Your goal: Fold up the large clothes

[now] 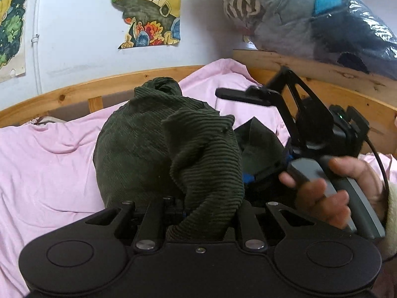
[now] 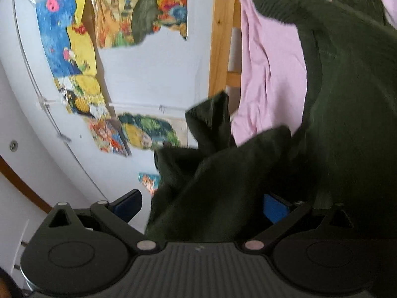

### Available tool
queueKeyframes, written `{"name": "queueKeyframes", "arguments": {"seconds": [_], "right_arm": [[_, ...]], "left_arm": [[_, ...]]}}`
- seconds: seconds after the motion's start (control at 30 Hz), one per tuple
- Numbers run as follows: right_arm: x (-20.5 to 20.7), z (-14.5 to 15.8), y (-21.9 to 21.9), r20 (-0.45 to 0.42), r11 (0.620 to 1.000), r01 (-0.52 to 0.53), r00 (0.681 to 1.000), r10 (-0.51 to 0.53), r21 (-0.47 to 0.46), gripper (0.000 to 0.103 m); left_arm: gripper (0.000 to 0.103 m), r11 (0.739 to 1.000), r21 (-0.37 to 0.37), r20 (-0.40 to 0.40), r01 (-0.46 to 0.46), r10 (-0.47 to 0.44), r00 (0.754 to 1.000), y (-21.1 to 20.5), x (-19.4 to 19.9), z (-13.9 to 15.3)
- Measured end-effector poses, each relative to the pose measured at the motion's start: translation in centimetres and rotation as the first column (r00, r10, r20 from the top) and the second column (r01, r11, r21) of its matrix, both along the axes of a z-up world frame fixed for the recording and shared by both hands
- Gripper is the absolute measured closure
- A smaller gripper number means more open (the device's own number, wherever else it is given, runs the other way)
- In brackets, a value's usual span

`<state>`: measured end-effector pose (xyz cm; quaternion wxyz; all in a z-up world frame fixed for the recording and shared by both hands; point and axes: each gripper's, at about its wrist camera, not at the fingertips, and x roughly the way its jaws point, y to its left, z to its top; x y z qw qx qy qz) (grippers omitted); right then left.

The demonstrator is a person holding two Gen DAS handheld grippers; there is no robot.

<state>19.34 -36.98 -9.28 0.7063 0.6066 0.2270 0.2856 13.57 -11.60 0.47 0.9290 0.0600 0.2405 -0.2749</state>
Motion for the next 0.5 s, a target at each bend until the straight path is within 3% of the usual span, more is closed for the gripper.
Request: {"name": "queueKeyframes", "arguments": {"seconds": [0.13,0.33,0.5], "right_arm": [[0.4,0.0,-0.1,-0.011,1.000,-0.001,1.000,0.001,-0.019,0.000],[-0.6,0.7,-0.3,0.035,1.000,-0.005,0.999,0.005,0.004,0.000],[-1.2,2.3,-1.5,0.038,0.995,0.025,0.999,-0.022,-0.100,0.000]], "left_arm": [[0.085,0.999,0.038,0.017,0.023,-0.024,1.000,-0.6,0.1,-0.1],[0.085,0.987,0.095,0.038,0.132,-0.136,0.990,-2.3,-1.1,-0.8],[0.085,0.967,0.154,0.061,0.202,-0.213,0.975,-3.9,-3.0,-1.8]]}}
